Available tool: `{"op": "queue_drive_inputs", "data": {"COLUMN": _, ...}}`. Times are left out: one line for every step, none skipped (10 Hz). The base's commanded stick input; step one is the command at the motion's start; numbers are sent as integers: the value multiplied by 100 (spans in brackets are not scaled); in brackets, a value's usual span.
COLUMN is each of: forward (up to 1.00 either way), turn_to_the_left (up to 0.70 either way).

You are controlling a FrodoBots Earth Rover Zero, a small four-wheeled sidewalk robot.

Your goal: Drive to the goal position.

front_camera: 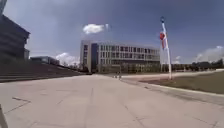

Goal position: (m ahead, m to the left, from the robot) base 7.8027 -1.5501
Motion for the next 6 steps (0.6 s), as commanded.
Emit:
{"op": "queue_drive_inputs", "data": {"forward": 70, "turn_to_the_left": 2}}
{"op": "queue_drive_inputs", "data": {"forward": 70, "turn_to_the_left": 2}}
{"op": "queue_drive_inputs", "data": {"forward": 70, "turn_to_the_left": 2}}
{"op": "queue_drive_inputs", "data": {"forward": 70, "turn_to_the_left": 5}}
{"op": "queue_drive_inputs", "data": {"forward": 70, "turn_to_the_left": 26}}
{"op": "queue_drive_inputs", "data": {"forward": 70, "turn_to_the_left": 37}}
